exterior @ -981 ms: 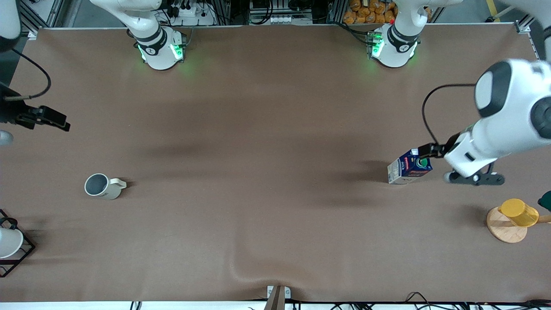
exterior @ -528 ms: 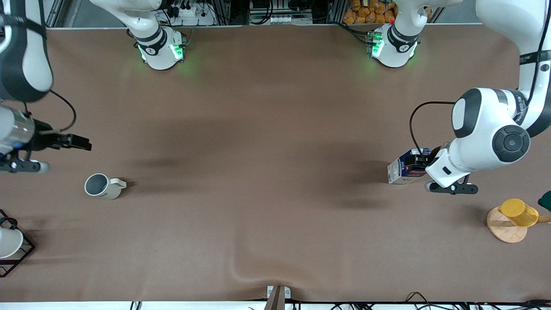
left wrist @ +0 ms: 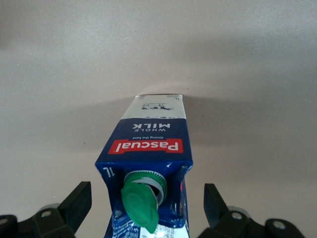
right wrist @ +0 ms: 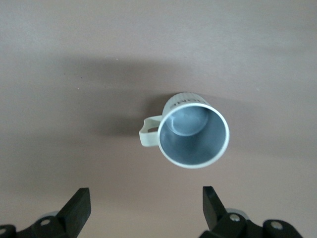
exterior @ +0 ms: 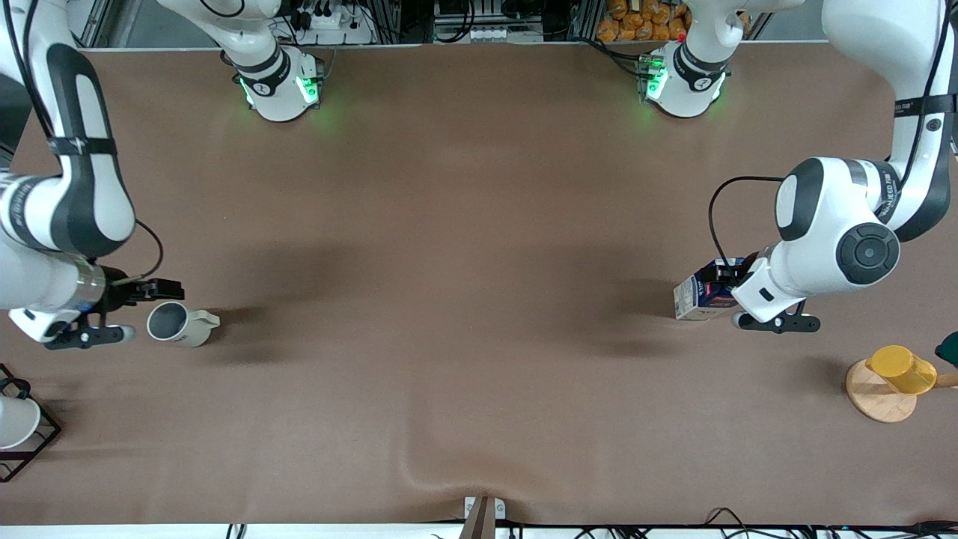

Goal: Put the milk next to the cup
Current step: 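Grasp the white mug with the right gripper while the left gripper grasps the carton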

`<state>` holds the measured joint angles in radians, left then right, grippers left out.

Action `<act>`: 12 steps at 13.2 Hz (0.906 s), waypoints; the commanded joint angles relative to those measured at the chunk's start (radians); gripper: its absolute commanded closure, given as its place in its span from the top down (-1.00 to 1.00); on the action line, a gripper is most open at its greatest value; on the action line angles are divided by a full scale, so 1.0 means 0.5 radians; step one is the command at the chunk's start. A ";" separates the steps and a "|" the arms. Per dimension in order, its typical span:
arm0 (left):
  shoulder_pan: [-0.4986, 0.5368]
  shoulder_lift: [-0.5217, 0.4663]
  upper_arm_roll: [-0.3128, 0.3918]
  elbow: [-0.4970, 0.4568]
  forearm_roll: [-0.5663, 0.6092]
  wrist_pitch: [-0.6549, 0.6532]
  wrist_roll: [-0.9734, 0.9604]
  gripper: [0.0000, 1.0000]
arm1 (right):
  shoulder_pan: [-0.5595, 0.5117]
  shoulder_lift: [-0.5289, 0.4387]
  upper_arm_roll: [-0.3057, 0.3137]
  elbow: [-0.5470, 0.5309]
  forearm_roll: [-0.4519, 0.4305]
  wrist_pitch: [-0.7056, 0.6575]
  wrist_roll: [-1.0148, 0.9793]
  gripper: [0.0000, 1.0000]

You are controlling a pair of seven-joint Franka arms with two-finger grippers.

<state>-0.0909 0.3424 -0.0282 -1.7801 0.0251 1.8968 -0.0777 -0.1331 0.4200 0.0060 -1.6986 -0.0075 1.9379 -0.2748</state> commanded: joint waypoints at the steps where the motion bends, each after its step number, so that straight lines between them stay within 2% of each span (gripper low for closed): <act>1: -0.005 -0.041 -0.005 -0.060 0.057 0.032 -0.044 1.00 | -0.013 0.071 0.013 -0.054 -0.031 0.185 -0.250 1.00; 6: -0.002 -0.025 -0.005 -0.051 0.054 0.032 -0.059 0.96 | -0.019 0.080 0.013 -0.263 -0.034 0.392 -0.438 1.00; 8: 0.001 -0.022 -0.005 -0.051 0.054 0.032 -0.062 0.63 | -0.031 0.117 0.013 -0.272 -0.034 0.392 -0.557 1.00; 10: -0.002 -0.019 -0.005 -0.045 0.054 0.032 -0.093 0.45 | -0.028 0.172 0.013 -0.257 -0.040 0.410 -0.680 1.00; 11: -0.002 -0.019 -0.008 -0.042 0.054 0.032 -0.102 0.29 | -0.019 0.200 0.013 -0.248 -0.040 0.416 -0.748 1.00; 12: -0.005 -0.019 -0.008 -0.042 0.054 0.032 -0.102 0.26 | -0.025 0.233 0.013 -0.245 -0.043 0.419 -0.779 1.00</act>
<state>-0.0906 0.3428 -0.0283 -1.7919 0.0254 1.9003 -0.1016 -0.1356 0.5067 0.0034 -1.8292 -0.0079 2.1362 -0.6243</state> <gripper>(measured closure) 0.344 0.000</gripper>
